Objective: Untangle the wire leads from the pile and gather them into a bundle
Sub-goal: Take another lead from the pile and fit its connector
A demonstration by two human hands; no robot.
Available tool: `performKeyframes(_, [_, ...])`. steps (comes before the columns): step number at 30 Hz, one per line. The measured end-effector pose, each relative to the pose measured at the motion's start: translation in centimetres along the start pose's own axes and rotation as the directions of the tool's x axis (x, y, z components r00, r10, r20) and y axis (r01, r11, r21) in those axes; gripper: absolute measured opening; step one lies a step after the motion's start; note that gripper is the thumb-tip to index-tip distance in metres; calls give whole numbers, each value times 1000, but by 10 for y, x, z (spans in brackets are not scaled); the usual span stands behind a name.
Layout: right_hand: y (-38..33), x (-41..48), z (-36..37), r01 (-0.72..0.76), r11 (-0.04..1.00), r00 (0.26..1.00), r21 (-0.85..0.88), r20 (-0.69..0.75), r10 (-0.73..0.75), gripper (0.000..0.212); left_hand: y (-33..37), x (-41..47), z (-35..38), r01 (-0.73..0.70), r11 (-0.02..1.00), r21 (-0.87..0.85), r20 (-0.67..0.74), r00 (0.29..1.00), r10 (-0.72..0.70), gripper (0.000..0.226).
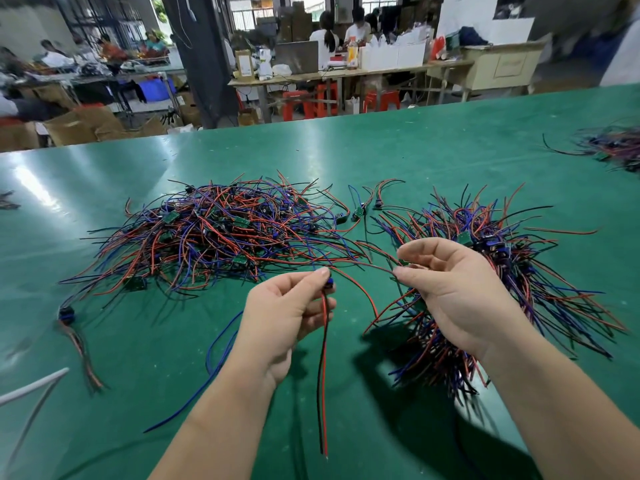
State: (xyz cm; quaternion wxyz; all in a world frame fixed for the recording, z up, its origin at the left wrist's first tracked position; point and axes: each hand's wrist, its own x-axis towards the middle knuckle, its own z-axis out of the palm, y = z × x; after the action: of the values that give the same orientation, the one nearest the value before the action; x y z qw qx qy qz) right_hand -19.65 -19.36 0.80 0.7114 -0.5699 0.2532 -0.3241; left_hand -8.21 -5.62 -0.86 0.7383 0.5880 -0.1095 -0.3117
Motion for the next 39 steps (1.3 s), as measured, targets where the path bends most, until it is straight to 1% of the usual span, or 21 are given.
performKeyframes(6, [-2, 2, -2, -11, 992, 994, 122, -104, 24, 25, 3, 5, -6, 25, 991, -130, -92, 995, -37, 13])
performKeyframes(8, [-3, 2, -4, -4, 995, 995, 101, -99, 14, 22, 3, 6, -6, 22, 988, -156, -108, 993, -40, 14])
performKeyframes(10, [-1, 1, -2, -2, 999, 999, 44, -37, 4, 17, 1, 6, -5, 21, 991, -135, -95, 995, -34, 16])
performKeyframes(12, [1, -3, 3, -9, 1000, 996, -14, 87, 10, 6, -2, 3, -1, 20, 996, -88, -50, 998, -24, 23])
performKeyframes(13, [3, -6, 5, 1, 998, 988, -67, 156, 10, 8, -4, 1, 2, 19, 998, -62, -22, 1000, -20, 28])
performKeyframes(15, [8, -10, 9, 54, 978, 960, -203, 280, 5, 27, -8, -2, 7, 13, 1000, -26, 33, 999, -13, 31])
performKeyframes(17, [10, -12, 13, 138, 941, 943, -310, 331, -29, 28, -11, -5, 10, 6, 1000, 13, 90, 996, -7, 27])
performKeyframes(21, [12, -10, 11, 258, 855, 953, -450, 264, -148, 26, -11, -7, 11, -15, 997, 74, 190, 982, 1, 26])
performKeyframes(24, [5, -7, 6, 289, 880, 951, -377, 216, -220, 30, -7, -9, 10, -2, 996, 91, 221, 975, -18, 26])
performKeyframes(25, [0, -4, 1, 306, 890, 950, -337, 166, -264, 30, -5, -9, 9, -11, 994, 109, 219, 976, -13, 24])
performKeyframes(27, [-11, 3, -13, 349, 893, 931, -286, -8, -366, 27, 1, -7, 3, -89, 978, 189, 155, 986, 60, 22])
performKeyframes(29, [-22, 11, -32, 355, 850, 871, -389, -193, -452, 24, 9, 2, -13, -244, 892, 381, 7, 965, 261, 17])
performKeyframes(30, [-25, 14, -40, 323, 809, 842, -491, -240, -482, 24, 14, 7, -24, -301, 799, 520, -68, 918, 391, 15])
performKeyframes(31, [-26, 18, -46, 261, 759, 834, -597, -257, -488, 27, 18, 11, -35, -311, 685, 659, -125, 853, 507, 14])
performKeyframes(32, [-25, 20, -50, 190, 703, 849, -686, -245, -468, 32, 23, 14, -47, -273, 574, 772, -164, 787, 595, 12])
performKeyframes(33, [-24, 22, -53, 121, 638, 879, -760, -217, -425, 38, 26, 17, -58, -216, 494, 842, -192, 736, 649, 10])
performKeyframes(34, [-22, 24, -55, 64, 565, 909, -823, -185, -373, 45, 27, 20, -68, -163, 453, 876, -212, 715, 666, 10])
performKeyframes(35, [-20, 24, -55, 17, 498, 932, -867, -166, -321, 50, 26, 25, -78, -110, 439, 892, -230, 725, 649, 14])
performKeyframes(36, [-20, 23, -54, -6, 461, 945, -887, -156, -287, 53, 24, 30, -88, -36, 423, 906, -253, 754, 607, 21])
performKeyframes(38, [-21, 18, -46, 19, 471, 946, -882, -136, -293, 50, 17, 38, -104, 200, 322, 925, -336, 827, 451, 41])
performKeyframes(39, [-22, 15, -42, 70, 497, 937, -865, -114, -331, 47, 14, 40, -110, 307, 260, 915, -389, 844, 371, 48])
